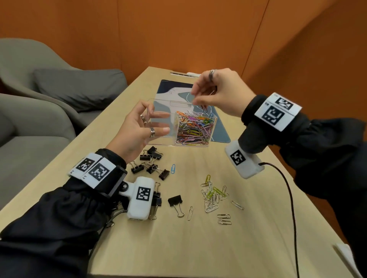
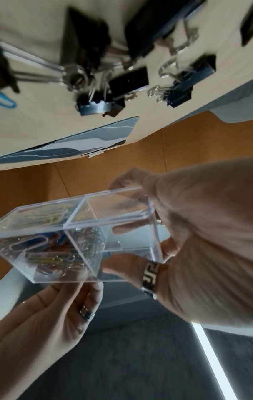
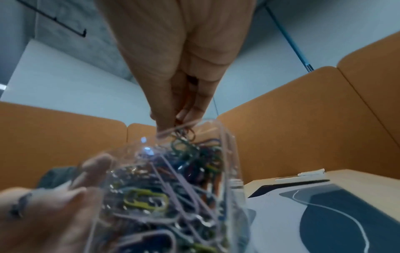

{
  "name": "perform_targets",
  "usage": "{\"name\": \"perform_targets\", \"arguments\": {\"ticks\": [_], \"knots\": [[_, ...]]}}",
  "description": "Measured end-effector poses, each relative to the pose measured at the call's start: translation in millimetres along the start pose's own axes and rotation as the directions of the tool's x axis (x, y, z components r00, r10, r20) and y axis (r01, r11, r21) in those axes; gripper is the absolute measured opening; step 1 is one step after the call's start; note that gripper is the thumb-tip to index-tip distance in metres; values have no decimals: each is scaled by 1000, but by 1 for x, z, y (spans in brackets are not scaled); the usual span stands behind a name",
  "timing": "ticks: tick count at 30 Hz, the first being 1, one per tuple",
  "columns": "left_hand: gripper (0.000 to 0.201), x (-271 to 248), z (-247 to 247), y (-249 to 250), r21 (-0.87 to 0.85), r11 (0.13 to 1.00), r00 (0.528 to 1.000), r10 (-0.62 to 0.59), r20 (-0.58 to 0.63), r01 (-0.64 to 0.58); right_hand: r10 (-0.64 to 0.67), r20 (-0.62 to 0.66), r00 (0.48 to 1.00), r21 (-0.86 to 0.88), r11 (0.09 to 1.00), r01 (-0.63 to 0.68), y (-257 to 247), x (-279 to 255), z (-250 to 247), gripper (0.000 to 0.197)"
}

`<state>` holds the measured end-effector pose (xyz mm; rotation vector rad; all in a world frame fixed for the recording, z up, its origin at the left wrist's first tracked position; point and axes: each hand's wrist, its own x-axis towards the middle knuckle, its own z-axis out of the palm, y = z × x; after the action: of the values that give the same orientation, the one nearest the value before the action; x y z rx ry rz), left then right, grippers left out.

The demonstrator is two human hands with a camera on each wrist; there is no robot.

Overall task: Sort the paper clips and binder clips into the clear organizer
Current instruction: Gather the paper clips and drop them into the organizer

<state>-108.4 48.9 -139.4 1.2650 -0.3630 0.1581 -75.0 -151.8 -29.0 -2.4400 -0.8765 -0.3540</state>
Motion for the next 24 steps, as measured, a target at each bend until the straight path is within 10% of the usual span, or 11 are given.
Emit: {"name": "perform_targets", "arguments": {"ticks": [4, 18, 22, 24], "knots": [[41, -1, 0, 0, -11, 1000, 1000, 6, 2, -6, -34, 38, 999, -192, 980, 41, 9, 2, 9, 17], [44, 4, -8, -1, -8, 1000, 997, 16, -78, -17, 64, -196, 979, -60, 995, -77, 30, -41, 9, 31], [45, 4, -10, 1, -5, 1000, 994, 25, -102, -26, 210, 200, 957, -1, 977, -214, 43, -73, 22, 33], [46, 3, -9, 1, -5, 1000, 995, 28, -100, -28, 262, 530, 806, -106, 964, -244, 43, -87, 32, 37]]}}
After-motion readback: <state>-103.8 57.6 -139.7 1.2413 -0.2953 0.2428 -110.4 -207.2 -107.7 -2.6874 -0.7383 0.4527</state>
